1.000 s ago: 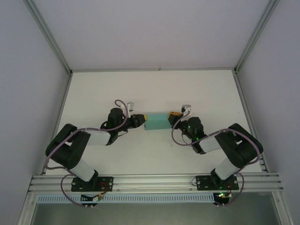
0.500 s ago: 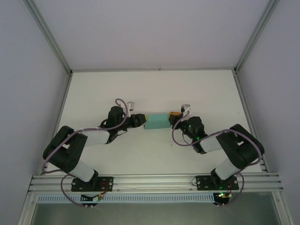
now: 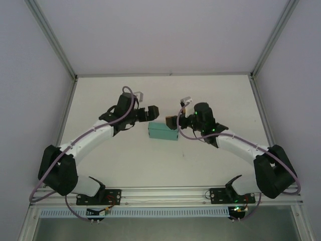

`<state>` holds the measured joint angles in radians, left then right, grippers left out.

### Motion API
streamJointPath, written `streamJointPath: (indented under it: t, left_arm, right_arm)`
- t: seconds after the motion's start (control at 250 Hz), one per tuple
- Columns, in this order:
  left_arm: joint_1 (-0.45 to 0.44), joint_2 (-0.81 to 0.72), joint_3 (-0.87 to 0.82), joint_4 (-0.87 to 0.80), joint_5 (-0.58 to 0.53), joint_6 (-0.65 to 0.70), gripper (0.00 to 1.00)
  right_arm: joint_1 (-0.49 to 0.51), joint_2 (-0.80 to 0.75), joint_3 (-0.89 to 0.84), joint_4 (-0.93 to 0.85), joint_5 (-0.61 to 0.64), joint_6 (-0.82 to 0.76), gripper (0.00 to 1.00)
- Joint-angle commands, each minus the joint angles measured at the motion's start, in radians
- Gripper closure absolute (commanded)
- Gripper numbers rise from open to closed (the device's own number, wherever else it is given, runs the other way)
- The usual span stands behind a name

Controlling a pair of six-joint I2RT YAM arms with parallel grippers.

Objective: Assemble paper box

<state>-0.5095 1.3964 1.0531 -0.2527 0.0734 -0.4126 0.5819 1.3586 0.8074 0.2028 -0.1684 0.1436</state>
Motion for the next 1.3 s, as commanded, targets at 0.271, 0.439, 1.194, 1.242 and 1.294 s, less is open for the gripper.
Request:
streamJointPath:
  t: [0.271, 0.439, 1.194, 1.242, 1.294]
  left_arm:
    - [0.007, -0.138, -0.054, -0.264, -0.449, 0.053, 0.0]
    - [0.021, -0.193, -0.106, -0.306, -0.527, 0.011, 0.0]
    - [0.031, -0.349, -0.195, -0.398, -0.641, -0.044, 0.0]
    - [0.032, -0.361, -0.205, -0.398, -0.64, -0.048, 0.0]
    - [0.033, -0.374, -0.216, -0.393, -0.633, -0.054, 0.0]
  right_arm:
    - [0.074, 0.236, 0.477, -0.85, -0.09, -0.86, 0.0]
    - [0.113, 0.38, 0.594, -0.943, 0.023, -0.95, 0.0]
    - [0.269, 0.491, 0.507, -0.546, 0.618, -1.011, 0.49]
    - [0.28, 0.481, 0.487, -0.521, 0.646, -1.03, 0.5]
    - [0.294, 0.475, 0.469, -0.513, 0.675, -1.021, 0.48]
